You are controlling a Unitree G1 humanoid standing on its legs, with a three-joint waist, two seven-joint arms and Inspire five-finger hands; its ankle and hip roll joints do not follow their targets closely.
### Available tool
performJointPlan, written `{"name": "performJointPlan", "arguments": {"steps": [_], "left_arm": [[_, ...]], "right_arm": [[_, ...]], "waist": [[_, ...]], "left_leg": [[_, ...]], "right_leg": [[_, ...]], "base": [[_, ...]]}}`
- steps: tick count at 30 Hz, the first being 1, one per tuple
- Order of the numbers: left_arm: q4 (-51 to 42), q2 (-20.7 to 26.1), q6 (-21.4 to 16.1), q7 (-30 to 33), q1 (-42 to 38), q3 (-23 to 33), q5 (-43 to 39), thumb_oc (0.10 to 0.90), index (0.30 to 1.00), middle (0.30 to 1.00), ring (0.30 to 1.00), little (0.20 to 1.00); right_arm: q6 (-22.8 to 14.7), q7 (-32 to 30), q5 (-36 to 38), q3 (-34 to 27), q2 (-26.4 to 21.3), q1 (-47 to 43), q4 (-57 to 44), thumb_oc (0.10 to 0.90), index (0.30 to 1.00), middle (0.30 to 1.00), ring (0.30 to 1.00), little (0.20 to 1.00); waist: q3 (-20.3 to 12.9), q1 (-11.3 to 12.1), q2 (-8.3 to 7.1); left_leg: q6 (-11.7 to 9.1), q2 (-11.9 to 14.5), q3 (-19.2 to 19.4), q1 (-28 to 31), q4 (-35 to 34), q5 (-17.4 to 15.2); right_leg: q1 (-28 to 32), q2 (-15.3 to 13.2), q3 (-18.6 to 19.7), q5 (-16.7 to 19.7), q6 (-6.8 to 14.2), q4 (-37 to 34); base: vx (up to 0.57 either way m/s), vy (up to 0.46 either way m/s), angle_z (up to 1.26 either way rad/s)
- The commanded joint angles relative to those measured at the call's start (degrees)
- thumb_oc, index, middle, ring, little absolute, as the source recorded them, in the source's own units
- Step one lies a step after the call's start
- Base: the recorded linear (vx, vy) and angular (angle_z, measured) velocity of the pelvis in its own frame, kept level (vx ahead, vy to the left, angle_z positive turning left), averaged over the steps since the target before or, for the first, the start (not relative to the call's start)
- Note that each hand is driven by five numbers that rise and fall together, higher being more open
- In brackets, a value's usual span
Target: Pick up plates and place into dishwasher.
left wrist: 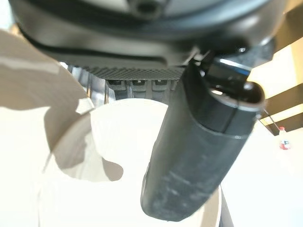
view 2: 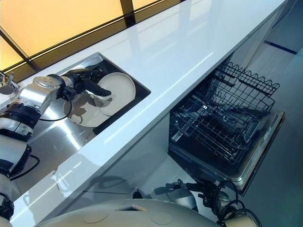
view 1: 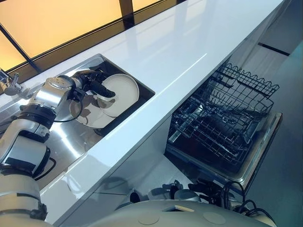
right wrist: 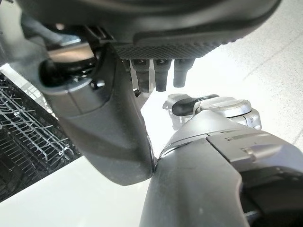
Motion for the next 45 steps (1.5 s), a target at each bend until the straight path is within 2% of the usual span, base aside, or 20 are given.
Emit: {"name": "performJointPlan", "arguments": {"steps": [1, 9, 10, 11, 13, 19, 27, 36, 39, 43, 44, 45], "left_arm": [[4.06, 1.5, -2.11, -2.28, -8.25, 7.49, -0.57, 0.8, 0.9, 0.9, 0.9, 0.9], [4.83, 1.98, -0.77, -9.14, -6.77, 7.72, -1.58, 0.8, 0.9, 0.9, 0.9, 0.9], [4.78, 1.95, -0.81, -9.97, -6.43, 8.02, -2.01, 0.627, 0.752, 0.752, 0.752, 0.727], [4.61, 1.88, -0.83, -10.63, -6.02, 8.34, -2.4, 0.303, 0.474, 0.474, 0.474, 0.403], [4.39, 1.81, -0.91, -11.83, -5.48, 8.67, -2.85, 0.1, 0.3, 0.3, 0.3, 0.2], [3.38, 2.39, -1.32, -15.03, -4.82, 9.1, -4.1, 0.1, 0.3, 0.3, 0.3, 0.2], [2.51, 2.57, -1.25, -14.13, -4.12, 10.89, -7.43, 0.1, 0.3, 0.3, 0.3, 0.2], [2.83, 3.91, -4.33, -12.96, -4.54, 11.95, -6.79, 0.1, 0.3, 0.3, 0.3, 0.2], [2.24, 5.9, -7.04, -9.86, -4.98, 12.65, -6.76, 0.1, 0.3, 0.3, 0.3, 0.2], [-0.09, 9.16, -10.23, 1.94, -5.69, 15.5, -7.49, 0.1, 0.3, 0.3, 0.3, 0.2], [-0.46, 10.08, -11.74, 5.98, -6.05, 16.79, -5.5, 0.1, 0.3, 0.3, 0.3, 0.2], [-0.79, 12.17, -16.07, 9.65, -6.88, 18.25, -0.12, 0.1, 0.3, 0.3, 0.3, 0.2]], "right_arm": [[0.4, -0.18, -3.6, 2.36, -2.12, 1.33, 1.06, 0.8, 0.9, 0.9, 0.9, 0.9], [-0.21, -0.54, -4.5, 1.88, -2.11, 2.05, 0.9, 0.8, 0.9, 0.9, 0.9, 0.9], [-0.21, -0.57, -4.69, 1.8, -2.07, 2.1, 0.88, 0.8, 0.9, 0.9, 0.9, 0.9], [-0.28, -0.59, -4.88, 1.71, -2.03, 2.15, 0.88, 0.8, 0.9, 0.9, 0.9, 0.9], [-0.38, -0.63, -5.06, 1.66, -1.97, 2.27, 0.86, 0.8, 0.9, 0.9, 0.9, 0.9], [-0.87, -0.42, -5.6, 1.39, -2.15, 2.29, 1.12, 0.8, 0.9, 0.9, 0.9, 0.9], [-1.06, -0.09, -5.83, 1.46, -2.16, 2.21, 1.27, 0.8, 0.9, 0.9, 0.9, 0.9], [-0.91, -0.25, -4.34, 1.53, -2.1, 1.66, 1.37, 0.8, 0.9, 0.9, 0.9, 0.9], [-1.03, -0.86, -2.1, 1.12, -2.27, 1.29, 1.04, 0.8, 0.9, 0.9, 0.9, 0.9], [-0.62, -2.03, 1.57, -0.33, -3.02, 1.21, 0.87, 0.8, 0.9, 0.9, 0.9, 0.9], [-0.43, -2.52, 2.59, -0.92, -3.21, 1.37, 1.15, 0.8, 0.9, 0.9, 0.9, 0.9], [-0.43, -3.0, 3.65, -2.32, -3.54, 1.8, 2.26, 0.8, 0.9, 0.9, 0.9, 0.9]], "waist": [[0.48, -0.62, 3.74], [0.83, -0.72, 3.83], [0.86, -0.7, 3.83], [0.92, -0.68, 3.83], [1.06, -0.65, 3.8], [1.17, -0.33, 3.88], [0.68, 0.12, 3.91], [-0.38, 0.71, 3.91], [-0.71, 0.96, 3.86], [-0.93, 1.33, 3.66], [-1.04, 1.43, 3.54], [-1.34, 1.51, 3.4]], "left_leg": [[3.05, -5.24, 0.11, -1.25, 2.37, -7.59], [3.16, -5.18, 0.45, -1.27, 2.62, -7.64], [3.16, -5.16, 0.46, -1.25, 2.61, -7.66], [3.15, -5.13, 0.48, -1.24, 2.63, -7.67], [3.14, -5.1, 0.55, -1.27, 2.79, -7.66], [3.13, -5.06, 0.22, -1.36, 3.16, -7.72], [2.93, -4.94, -0.35, -0.95, 2.84, -7.61], [2.5, -4.74, -0.77, -0.62, 2.13, -7.24], [2.22, -4.57, -0.89, -0.48, 1.96, -7.03], [2.01, -4.29, -1.04, -0.4, 2.02, -6.87], [1.91, -4.2, -1.06, -0.35, 2.03, -6.84], [1.77, -4.04, -1.13, -0.3, 1.84, -6.68]], "right_leg": [[-4.45, 0.18, -3.64, -4.63, 7.02, 8.06], [-4.25, -0.01, -4.28, -4.47, 7.28, 7.78], [-4.24, -0.03, -4.31, -4.48, 7.31, 7.77], [-4.22, -0.06, -4.35, -4.48, 7.34, 7.77], [-4.17, -0.09, -4.45, -4.47, 7.36, 7.77], [-3.89, -0.07, -4.9, -4.69, 7.21, 7.82], [-3.02, 0.27, -5.3, -4.93, 6.87, 7.27], [-2.07, 0.78, -5.67, -4.86, 6.5, 6.05], [-1.71, 0.97, -5.61, -4.74, 6.43, 5.6], [-1.39, 1.15, -5.54, -4.64, 6.22, 5.35], [-1.26, 1.16, -5.55, -4.61, 6.14, 5.22], [-1.11, 1.28, -5.51, -4.51, 6.07, 4.99]], "base": [[0.0, -0.002, -0.13], [0.0, -0.001, -0.02], [0.0, 0.0, 0.0], [0.0, 0.0, 0.0], [0.0, 0.0, 0.0], [0.0, -0.012, -0.04], [-0.01, -0.026, -0.08], [-0.04, -0.03, 0.0], [-0.08, -0.038, 0.0], [-0.08, -0.043, 0.01], [-0.09, -0.059, -0.01], [-0.09, -0.067, -0.01]]}}
